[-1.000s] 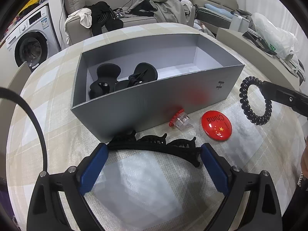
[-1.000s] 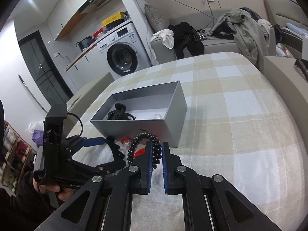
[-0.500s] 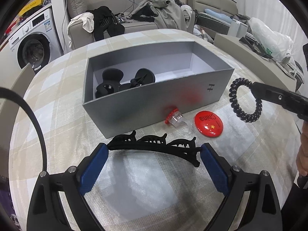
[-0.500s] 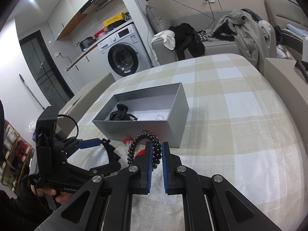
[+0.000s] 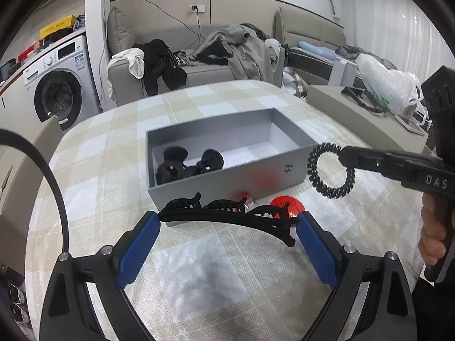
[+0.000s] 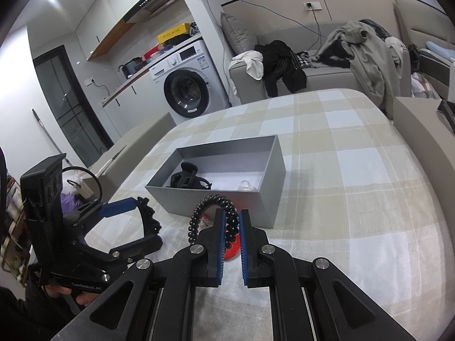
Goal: Organize jewelry
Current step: 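Lift the hair clips toward the grey box with the left tool while the right tool carries the bracelet, then open both tools over the grey box to drop the clips and bead bracelet, then move the right tool to the red badge disc and grasp it, then grasp the clear red-capped vial with the left tool while the right tool holds the disc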
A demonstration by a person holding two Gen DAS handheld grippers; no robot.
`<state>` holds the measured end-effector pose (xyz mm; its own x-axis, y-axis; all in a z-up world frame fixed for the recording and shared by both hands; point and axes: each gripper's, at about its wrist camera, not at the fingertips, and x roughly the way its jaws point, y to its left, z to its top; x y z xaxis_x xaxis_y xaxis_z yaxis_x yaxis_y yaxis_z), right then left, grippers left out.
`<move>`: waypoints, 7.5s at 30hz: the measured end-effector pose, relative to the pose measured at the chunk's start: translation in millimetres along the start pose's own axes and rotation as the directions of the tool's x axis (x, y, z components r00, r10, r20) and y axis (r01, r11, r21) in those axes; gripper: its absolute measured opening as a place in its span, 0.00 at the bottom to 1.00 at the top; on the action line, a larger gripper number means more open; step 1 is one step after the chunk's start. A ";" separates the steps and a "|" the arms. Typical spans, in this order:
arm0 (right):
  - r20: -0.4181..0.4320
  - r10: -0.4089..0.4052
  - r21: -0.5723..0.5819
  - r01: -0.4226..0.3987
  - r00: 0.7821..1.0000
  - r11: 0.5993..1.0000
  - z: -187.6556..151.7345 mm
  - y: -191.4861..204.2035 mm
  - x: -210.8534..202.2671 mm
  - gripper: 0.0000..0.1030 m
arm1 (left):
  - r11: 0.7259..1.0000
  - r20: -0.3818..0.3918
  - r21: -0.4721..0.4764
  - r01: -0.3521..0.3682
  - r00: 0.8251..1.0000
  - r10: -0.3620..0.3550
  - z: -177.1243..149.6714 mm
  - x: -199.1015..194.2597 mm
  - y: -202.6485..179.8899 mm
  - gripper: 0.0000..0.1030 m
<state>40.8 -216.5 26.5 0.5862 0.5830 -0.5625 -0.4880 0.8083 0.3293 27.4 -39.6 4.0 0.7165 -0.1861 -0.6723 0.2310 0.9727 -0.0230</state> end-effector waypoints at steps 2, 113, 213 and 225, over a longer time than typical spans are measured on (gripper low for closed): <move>0.003 0.000 -0.003 0.000 1.000 1.000 0.8 1.4 -0.6 0.08 | 1.000 0.020 -0.011 -0.003 1.000 0.003 2.6 -3.1 2.2 0.91; -0.195 -0.123 -0.140 0.096 0.973 0.985 -8.5 7.0 55.2 0.92 | 0.981 -0.016 -0.159 -0.107 0.994 0.106 -2.3 10.3 20.6 0.98; -0.068 -0.059 -0.204 0.044 0.996 0.978 -7.1 25.0 7.4 0.37 | 0.989 -0.077 -0.129 0.073 0.994 -0.083 -0.8 31.8 -5.9 0.20; -0.025 -0.046 -0.216 0.039 0.999 0.976 4.3 35.8 0.7 0.37 | 0.990 -0.001 -0.131 0.049 0.999 -0.050 9.5 9.7 -2.2 0.20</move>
<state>26.5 -186.8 41.2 0.5917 0.5433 -0.5956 -0.5928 0.7939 0.1351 40.1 -44.9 4.6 0.7034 -0.2340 -0.6712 0.1775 0.9722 -0.1529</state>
